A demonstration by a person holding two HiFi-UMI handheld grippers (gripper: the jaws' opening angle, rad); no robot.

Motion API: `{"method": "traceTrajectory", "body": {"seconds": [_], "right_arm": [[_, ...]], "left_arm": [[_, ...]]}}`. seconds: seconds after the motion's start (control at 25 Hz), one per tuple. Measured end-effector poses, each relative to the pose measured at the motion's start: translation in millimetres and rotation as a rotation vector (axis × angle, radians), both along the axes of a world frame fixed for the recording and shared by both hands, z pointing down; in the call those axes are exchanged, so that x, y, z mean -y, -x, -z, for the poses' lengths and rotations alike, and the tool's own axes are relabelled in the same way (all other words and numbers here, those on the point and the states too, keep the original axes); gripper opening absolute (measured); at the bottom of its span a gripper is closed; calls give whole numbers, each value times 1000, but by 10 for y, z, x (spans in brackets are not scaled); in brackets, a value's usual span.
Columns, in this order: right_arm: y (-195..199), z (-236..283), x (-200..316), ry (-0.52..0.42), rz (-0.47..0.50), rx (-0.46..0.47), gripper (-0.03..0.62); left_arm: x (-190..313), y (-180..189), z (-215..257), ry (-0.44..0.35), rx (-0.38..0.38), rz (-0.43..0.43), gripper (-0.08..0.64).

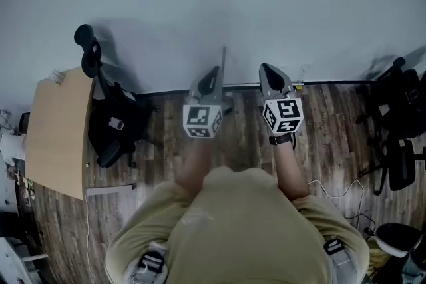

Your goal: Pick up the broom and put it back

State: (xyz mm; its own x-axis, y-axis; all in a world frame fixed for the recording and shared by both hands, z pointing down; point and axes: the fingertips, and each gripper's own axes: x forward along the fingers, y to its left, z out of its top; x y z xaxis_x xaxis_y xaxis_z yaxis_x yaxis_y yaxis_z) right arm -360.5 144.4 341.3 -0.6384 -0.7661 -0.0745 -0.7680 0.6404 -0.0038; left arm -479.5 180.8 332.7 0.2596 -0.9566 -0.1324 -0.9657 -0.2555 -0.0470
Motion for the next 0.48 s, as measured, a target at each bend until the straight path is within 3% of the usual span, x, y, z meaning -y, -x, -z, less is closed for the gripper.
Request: {"method": "traceTrajectory", "body": {"seconds": [0.12,0.28,0.48], "right_arm": [[-145,-12,64,25,-26,23,8],[-327,-10,119,40,-39,42,8],[-503,-89,128,69,-24,61,8]], "left_arm": [[34,-102,-27,12,-5,0,3],[79,-169,-100,71,-77,30,3],[77,-327,-183,95,-79,55,3]]}}
